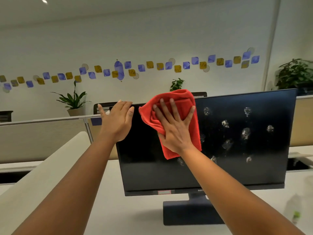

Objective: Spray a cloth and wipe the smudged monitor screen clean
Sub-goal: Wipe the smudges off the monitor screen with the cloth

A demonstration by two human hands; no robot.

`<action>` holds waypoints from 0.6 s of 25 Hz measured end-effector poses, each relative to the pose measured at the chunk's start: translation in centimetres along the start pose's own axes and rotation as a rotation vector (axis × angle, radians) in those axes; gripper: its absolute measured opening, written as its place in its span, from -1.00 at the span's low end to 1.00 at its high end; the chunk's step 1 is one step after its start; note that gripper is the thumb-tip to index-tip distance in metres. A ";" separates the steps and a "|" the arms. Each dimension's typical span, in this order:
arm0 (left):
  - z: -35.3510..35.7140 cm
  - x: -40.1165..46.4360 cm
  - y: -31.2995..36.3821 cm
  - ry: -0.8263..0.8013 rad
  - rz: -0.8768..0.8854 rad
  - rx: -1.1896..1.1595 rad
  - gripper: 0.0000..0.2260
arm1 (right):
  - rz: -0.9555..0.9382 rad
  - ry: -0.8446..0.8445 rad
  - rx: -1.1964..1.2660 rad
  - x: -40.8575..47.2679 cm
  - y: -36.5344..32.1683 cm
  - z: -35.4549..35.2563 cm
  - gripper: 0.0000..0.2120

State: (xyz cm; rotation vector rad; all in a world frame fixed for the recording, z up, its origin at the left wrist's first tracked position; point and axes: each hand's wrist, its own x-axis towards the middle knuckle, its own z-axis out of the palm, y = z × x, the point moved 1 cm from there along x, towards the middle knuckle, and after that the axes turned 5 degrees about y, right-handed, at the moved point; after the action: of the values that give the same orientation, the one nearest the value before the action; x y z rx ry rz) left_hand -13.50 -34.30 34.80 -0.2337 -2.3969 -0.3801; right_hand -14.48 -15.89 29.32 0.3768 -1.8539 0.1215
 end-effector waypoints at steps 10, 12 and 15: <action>4.0 0.5 6.1 0.087 0.096 -0.275 -0.45 | 0.095 -0.019 -0.013 -1.0 4.3 -0.8 -0.45; 3.8 0.3 6.2 0.096 0.087 -0.307 -0.45 | 0.140 0.001 -0.008 -1.6 6.4 -1.5 -0.42; 3.7 0.3 6.6 0.098 0.094 -0.325 -0.46 | 0.225 0.038 -0.024 -2.5 10.0 -2.5 -0.41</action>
State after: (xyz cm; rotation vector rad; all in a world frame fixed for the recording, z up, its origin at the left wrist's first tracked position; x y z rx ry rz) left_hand -14.24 -26.90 33.75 -0.4615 -2.2096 -0.7203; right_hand -14.68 -5.34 28.85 0.1474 -1.8539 0.2581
